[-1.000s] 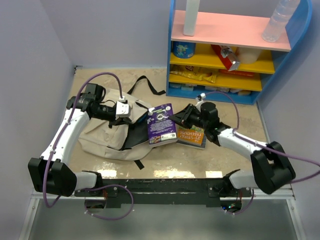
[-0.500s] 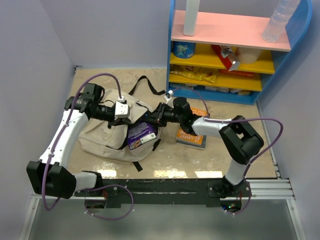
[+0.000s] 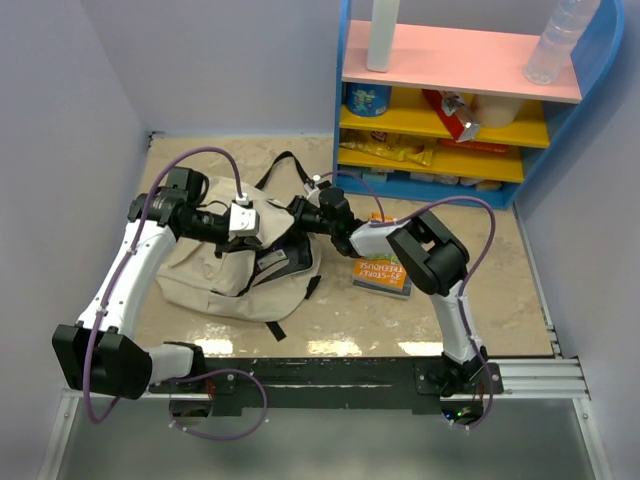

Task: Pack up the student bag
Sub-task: Place the book in the student bag.

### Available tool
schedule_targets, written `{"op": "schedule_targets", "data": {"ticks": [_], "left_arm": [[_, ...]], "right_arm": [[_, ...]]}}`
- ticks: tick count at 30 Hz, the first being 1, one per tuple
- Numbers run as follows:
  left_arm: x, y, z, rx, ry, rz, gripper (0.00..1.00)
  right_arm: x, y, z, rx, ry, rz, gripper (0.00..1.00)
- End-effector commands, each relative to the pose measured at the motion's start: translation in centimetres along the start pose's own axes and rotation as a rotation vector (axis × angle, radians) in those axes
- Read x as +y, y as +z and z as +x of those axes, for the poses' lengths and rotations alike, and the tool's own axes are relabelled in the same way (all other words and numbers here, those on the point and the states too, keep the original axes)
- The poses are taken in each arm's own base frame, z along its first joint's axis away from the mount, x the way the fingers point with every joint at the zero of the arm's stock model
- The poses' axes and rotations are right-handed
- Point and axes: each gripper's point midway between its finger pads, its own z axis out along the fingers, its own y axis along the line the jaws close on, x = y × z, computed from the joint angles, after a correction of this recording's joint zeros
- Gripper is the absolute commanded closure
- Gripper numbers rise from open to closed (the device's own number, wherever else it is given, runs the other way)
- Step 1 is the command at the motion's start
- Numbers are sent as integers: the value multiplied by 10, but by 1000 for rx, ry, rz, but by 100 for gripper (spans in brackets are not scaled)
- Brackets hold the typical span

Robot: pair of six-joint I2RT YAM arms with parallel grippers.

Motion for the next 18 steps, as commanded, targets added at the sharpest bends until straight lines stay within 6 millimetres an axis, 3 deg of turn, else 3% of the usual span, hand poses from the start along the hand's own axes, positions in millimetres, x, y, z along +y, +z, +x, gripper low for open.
{"op": "schedule_targets", "data": {"ticks": [1, 3, 7, 9, 10, 12, 14, 15, 16, 18], "left_arm": [[-8, -6, -39, -123, 75, 16, 100], [-7, -6, -39, -127, 69, 16, 100], [-6, -6, -40, -131, 72, 15, 100], [-5, -5, -40, -133, 68, 16, 100], [-4, -5, -40, -134, 69, 14, 100], [-3, -5, -41, -137, 62, 13, 100], [-2, -4, -42, -142, 65, 12, 100], [-2, -4, -42, -143, 63, 12, 100], [-1, -4, -42, -144, 66, 11, 100], [-1, -4, -42, -147, 60, 10, 100]], "right_arm": [[73, 17, -41, -145, -100, -136, 100], [60, 21, -48, -182, -143, -49, 100], [55, 22, -59, -267, -190, 25, 100], [64, 22, -63, -328, -196, 22, 100], [75, 30, -51, -321, -217, 13, 100], [76, 38, -40, -337, -261, 65, 100], [85, 49, -8, -328, -274, 62, 100], [83, 50, -7, -391, -273, 86, 100], [79, 54, 21, -380, -267, 103, 100], [76, 62, 54, -373, -227, 102, 100]]}}
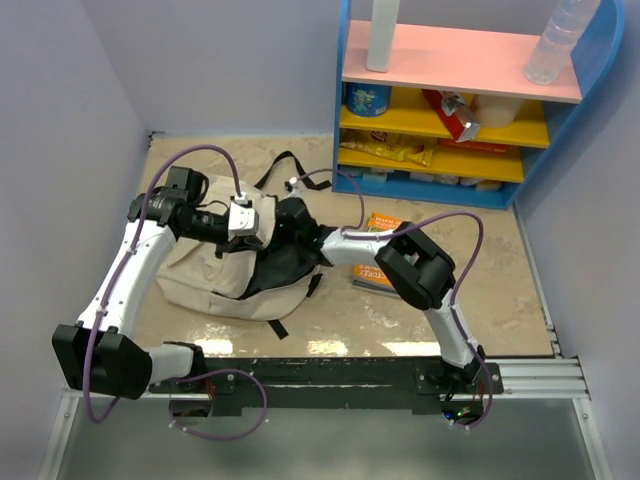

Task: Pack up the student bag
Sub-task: Place the book in the student bag, then move the book to the center of the board.

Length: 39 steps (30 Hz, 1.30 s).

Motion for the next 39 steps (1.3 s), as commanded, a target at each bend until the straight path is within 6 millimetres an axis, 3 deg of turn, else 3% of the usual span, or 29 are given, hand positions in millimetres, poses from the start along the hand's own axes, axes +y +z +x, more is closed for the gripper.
{"op": "schedule_targets", "data": {"ticks": [1, 3, 4, 5, 6, 8, 10, 11, 12, 14, 15, 16, 17, 18, 21, 22, 25, 28, 30, 31, 32, 39], "left_arm": [[1, -3, -38, -126, 71, 3, 100], [1, -3, -38, -125, 67, 3, 100], [1, -4, -37, -124, 68, 3, 100], [0, -4, -37, -123, 69, 4, 100], [0, -4, -37, -120, 71, 4, 100], [-1, -4, -35, -115, 75, 4, 100], [-2, -4, -34, -111, 80, 1, 100], [-3, -4, -34, -108, 84, 0, 100], [-3, -4, -33, -108, 82, 1, 100], [-3, -4, -32, -106, 80, -1, 100], [-3, -3, -32, -105, 84, -1, 100], [-3, -3, -31, -105, 81, -2, 100], [-3, -2, -30, -108, 81, 1, 100], [-3, -2, -30, -108, 77, -1, 100], [-2, 0, -29, -114, 73, 1, 100], [-1, 0, -29, -115, 71, 0, 100], [3, 0, -30, -117, 66, -3, 100], [3, -1, -33, -121, 66, -3, 100], [3, -1, -33, -120, 66, -5, 100], [2, -2, -34, -118, 66, -9, 100], [2, -3, -34, -116, 66, -10, 100], [0, -3, -31, -110, 74, -10, 100]], "right_arm": [[78, -18, 39, -119, 23, -95, 100], [84, -19, 57, -104, 61, -108, 97], [87, -19, 57, -120, 70, -105, 94], [92, -21, 58, -123, 62, -115, 89], [93, -23, 63, -118, 47, -97, 79], [102, -30, 56, -133, 26, -90, 68], [87, -38, 58, -123, 3, -45, 54], [95, -50, 49, -139, -23, -58, 48], [87, -54, 42, -139, -42, -37, 40], [63, -67, 38, -118, -91, 16, 37], [66, -81, 21, -120, -97, 17, 36], [44, -90, 22, -105, -119, 63, 36], [34, -98, 16, -105, -139, 87, 36], [42, -116, 0, -130, -152, 70, 36], [3, -145, -18, -170, -243, 218, 37], [2, -159, -27, -198, -254, 234, 38], [-24, -176, -56, -252, -272, 321, 46], [-44, -177, -83, -264, -294, 412, 59], [-73, -170, -85, -226, -346, 524, 66], [-69, -166, -91, -232, -355, 537, 68], [-87, -163, -89, -212, -372, 599, 71], [-130, -162, -104, -216, -333, 725, 88]]}}
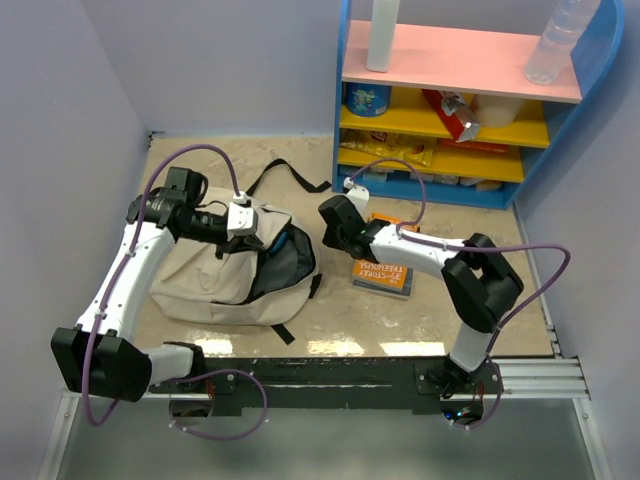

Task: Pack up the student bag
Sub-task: Move the book to the center of the board.

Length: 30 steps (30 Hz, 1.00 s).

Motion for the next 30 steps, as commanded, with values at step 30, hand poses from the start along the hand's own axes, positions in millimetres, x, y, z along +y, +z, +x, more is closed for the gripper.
{"op": "schedule_targets", "data": {"ticks": [30], "left_arm": [[6, 0, -25, -91, 90, -5, 100]], "right_arm": [[-125, 20, -7, 51, 59, 280, 96]]}}
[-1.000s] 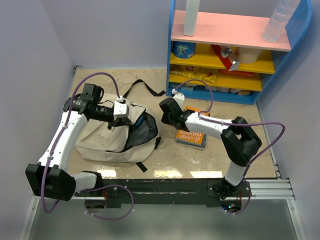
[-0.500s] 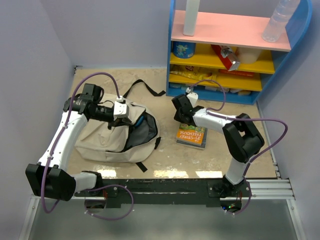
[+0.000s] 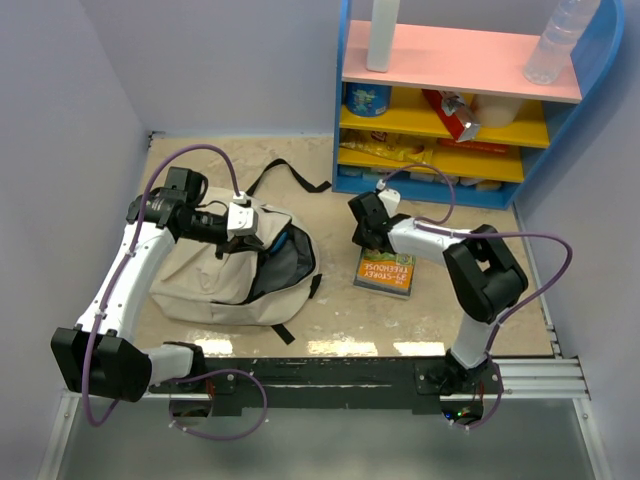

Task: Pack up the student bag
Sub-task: Move the book to the center of the board.

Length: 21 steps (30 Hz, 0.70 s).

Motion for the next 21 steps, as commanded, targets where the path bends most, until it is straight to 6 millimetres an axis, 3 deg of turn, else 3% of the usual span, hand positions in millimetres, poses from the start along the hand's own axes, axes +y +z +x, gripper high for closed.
{"op": "schedule_targets", "data": {"ticks": [1, 9, 16, 21], "left_arm": [[6, 0, -25, -89, 85, -6, 100], [7, 1, -25, -96, 82, -3, 100], [5, 2, -24, -94, 78, 1, 100], [5, 1, -24, -93, 77, 1, 100]], "right_arm": [[-29, -6, -3, -3, 2, 57, 96], [-37, -15, -12, -21, 13, 37, 95], [-28, -34, -29, -59, 18, -24, 86], [-46, -49, -44, -90, 42, 29, 84]]}}
